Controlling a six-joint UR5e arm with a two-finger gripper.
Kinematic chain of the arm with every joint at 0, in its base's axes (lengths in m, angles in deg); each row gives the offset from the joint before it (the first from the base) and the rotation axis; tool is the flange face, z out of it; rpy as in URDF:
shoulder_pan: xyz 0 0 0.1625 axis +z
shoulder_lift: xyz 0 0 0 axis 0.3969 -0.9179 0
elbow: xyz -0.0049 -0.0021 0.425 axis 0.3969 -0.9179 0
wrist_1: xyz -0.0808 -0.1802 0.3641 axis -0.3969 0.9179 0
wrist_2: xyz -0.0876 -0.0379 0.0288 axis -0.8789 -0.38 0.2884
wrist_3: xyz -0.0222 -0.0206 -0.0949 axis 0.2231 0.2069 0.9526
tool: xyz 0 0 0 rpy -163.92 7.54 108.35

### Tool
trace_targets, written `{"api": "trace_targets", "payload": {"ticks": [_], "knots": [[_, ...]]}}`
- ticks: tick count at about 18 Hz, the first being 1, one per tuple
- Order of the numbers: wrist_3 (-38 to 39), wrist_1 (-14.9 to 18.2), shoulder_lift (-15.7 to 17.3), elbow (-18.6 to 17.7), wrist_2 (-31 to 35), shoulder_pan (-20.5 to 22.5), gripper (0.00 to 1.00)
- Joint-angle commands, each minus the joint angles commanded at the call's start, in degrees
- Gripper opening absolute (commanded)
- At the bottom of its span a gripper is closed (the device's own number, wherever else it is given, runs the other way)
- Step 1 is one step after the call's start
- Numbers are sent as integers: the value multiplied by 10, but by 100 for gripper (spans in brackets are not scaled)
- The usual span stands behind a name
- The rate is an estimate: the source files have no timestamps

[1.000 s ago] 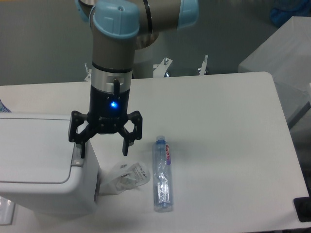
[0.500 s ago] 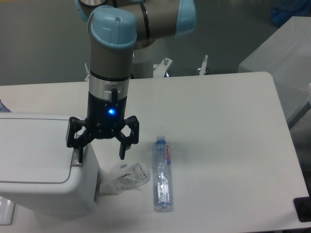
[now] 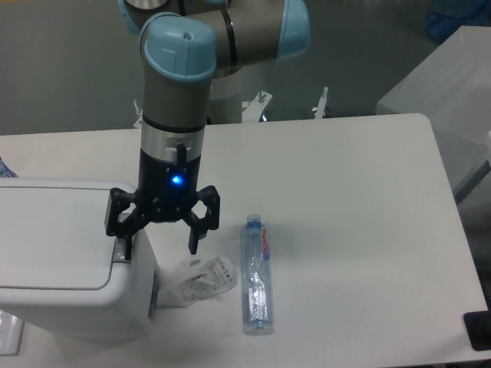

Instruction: Open the trash can

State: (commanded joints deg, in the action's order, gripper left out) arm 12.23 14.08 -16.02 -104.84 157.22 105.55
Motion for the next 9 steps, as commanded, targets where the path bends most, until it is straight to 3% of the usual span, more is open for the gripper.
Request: {"api": "trace_targets", "payload": {"ticks": [9], "knots": [[-1,0,-4,0,1,-2,100]]}}
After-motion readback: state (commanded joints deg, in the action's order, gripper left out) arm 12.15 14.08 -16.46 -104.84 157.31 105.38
